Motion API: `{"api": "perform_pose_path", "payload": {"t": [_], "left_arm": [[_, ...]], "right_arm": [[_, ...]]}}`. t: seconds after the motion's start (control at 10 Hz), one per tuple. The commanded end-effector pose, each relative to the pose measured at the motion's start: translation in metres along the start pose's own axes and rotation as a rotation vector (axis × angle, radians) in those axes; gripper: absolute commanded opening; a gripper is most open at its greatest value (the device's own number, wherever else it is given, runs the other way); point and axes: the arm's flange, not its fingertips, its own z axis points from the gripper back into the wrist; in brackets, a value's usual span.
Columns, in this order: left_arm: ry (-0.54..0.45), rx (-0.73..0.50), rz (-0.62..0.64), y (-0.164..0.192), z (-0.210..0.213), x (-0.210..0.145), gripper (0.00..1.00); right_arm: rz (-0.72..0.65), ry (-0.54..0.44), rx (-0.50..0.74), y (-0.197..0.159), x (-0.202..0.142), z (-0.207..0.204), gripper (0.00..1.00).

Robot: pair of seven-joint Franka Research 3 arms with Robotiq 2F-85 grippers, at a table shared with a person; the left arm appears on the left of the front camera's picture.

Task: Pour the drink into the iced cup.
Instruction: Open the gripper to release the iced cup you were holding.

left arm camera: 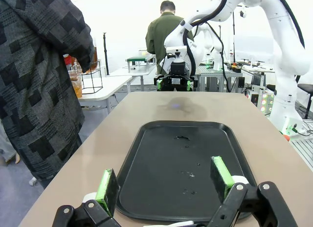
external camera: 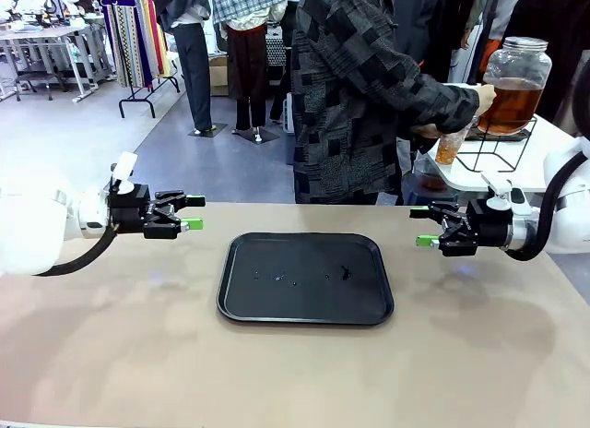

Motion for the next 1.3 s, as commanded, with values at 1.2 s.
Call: {"api": "perform_pose_path", "payload": {"t": [1.2], "left_arm": [[0.005, 0.001, 0.004, 0.0007, -0.0013, 0.0026, 1.0]], "right_arm": [[0.0, 0.006, -0.001, -0.0007, 0.0035, -0.0024, 1.0]]}}
